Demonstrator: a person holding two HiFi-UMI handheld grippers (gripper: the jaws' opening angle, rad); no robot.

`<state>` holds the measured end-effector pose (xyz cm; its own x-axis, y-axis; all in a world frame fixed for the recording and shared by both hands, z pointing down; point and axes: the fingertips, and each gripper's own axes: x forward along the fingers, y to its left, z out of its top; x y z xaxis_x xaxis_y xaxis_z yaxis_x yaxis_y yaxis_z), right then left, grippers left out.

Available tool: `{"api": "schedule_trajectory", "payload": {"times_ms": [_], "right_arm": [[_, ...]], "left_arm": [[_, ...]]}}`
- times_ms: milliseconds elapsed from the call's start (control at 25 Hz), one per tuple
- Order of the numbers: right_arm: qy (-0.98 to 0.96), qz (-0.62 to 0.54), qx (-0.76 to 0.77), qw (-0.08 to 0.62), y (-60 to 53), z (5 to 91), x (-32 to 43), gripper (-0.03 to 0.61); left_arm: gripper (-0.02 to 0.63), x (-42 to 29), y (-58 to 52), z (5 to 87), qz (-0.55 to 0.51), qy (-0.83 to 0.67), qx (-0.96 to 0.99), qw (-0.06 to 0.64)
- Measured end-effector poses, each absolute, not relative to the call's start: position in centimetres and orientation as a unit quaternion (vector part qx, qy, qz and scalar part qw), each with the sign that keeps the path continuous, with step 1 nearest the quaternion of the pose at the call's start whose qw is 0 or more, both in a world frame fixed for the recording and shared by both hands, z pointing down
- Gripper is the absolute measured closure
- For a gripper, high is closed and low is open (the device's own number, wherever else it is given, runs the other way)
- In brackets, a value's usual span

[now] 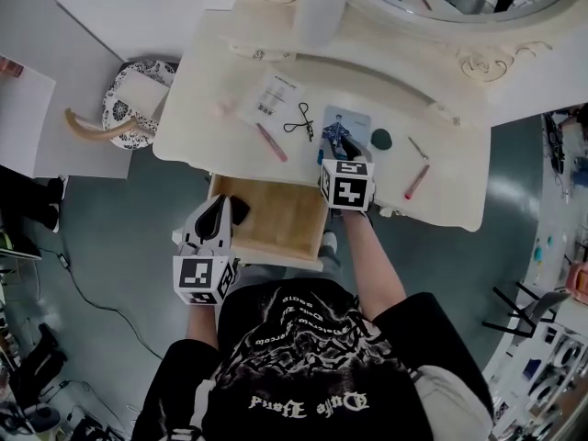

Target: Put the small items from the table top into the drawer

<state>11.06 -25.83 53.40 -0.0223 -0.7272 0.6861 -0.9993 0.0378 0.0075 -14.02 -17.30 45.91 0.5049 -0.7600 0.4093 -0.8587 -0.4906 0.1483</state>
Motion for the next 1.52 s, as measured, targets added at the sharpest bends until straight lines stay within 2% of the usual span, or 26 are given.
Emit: {"api": "schedule_trajectory", "payload": {"times_ms": [560, 720, 1520], "right_arm": [[-0.646, 0.289, 0.647, 0.283, -25.9, 55.1, 11.5, 0.476], [-0.639, 0.287, 0.653, 0.288, -25.8, 55.4, 11.9, 0.528], [-0.660, 0.270, 0.652, 0.259, -24.6, 53.7, 12.6, 0.534]], "left_arm": [[0.598, -13.9, -18.0, 46.4, 0.146, -0.478, 0.848, 0.177], [0.598, -13.5, -17.9, 46.5, 0.144, -0.476, 0.849, 0.180], [0.598, -12.8, -16.9, 46.1, 0.146, -0.486, 0.845, 0.171]]}}
